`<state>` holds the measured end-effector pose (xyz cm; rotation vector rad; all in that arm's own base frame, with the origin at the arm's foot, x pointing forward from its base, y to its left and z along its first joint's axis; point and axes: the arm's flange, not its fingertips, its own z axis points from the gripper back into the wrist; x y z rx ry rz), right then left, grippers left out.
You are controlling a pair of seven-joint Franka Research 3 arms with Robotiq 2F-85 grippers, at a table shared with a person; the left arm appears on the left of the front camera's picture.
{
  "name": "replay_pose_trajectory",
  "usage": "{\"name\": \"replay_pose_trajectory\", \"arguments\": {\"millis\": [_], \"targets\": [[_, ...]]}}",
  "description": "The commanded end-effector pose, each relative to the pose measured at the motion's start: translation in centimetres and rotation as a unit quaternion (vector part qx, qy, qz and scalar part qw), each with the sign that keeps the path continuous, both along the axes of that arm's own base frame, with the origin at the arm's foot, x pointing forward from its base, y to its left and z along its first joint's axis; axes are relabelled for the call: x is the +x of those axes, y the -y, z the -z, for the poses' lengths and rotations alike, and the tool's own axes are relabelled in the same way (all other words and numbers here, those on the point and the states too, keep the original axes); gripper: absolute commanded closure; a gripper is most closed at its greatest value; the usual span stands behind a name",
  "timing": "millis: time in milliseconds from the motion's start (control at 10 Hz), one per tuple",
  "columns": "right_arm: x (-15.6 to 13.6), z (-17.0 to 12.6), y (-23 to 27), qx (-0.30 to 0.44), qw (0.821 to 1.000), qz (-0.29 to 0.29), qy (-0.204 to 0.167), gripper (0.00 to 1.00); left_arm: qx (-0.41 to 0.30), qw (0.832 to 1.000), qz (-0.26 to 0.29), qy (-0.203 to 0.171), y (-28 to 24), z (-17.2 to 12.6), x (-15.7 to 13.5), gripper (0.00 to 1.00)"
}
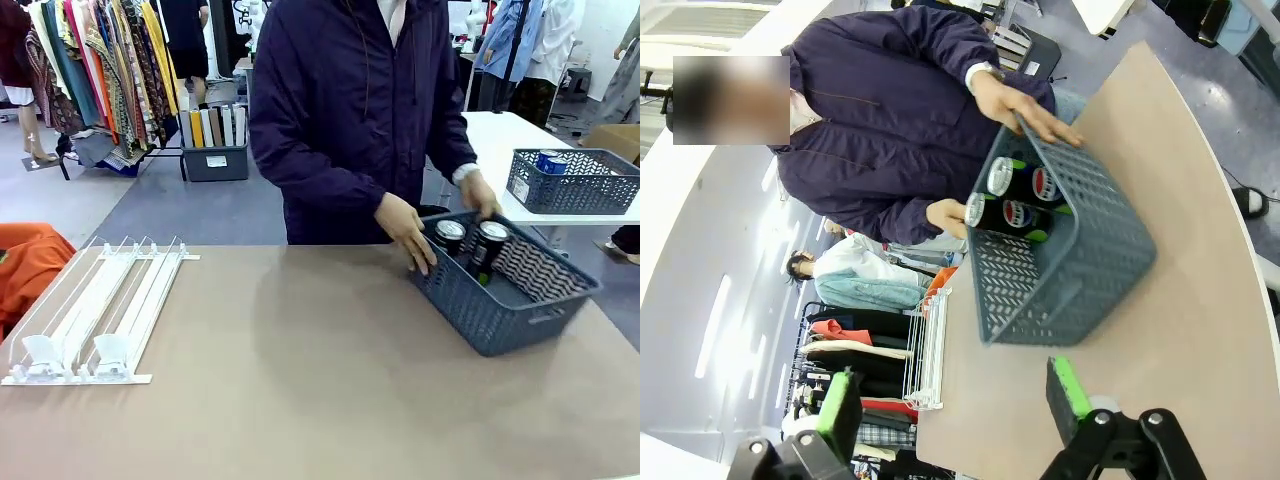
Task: Retrieve and store the cans from the dispenser.
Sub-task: Pick up one can from the Automatic Can Dispenser and place it in the middle of the table.
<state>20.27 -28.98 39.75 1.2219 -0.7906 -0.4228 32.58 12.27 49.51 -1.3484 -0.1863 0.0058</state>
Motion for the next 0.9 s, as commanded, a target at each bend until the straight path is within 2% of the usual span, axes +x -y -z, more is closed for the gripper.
{"name": "replay_pose_trajectory", "arguments": {"millis": [0, 800], "targets": [[-0.02, -0.18, -0.01, -0.002, 1.000, 0.000, 0.002, 0.00, -0.006, 1.000, 0.001, 0.003, -0.10, -0.06, -0.34, 0.00], [-0.02, -0.18, -0.01, -0.002, 1.000, 0.000, 0.002, 0.00, -0.006, 1.000, 0.001, 0.003, -0.10, -0.06, -0.34, 0.00]]}}
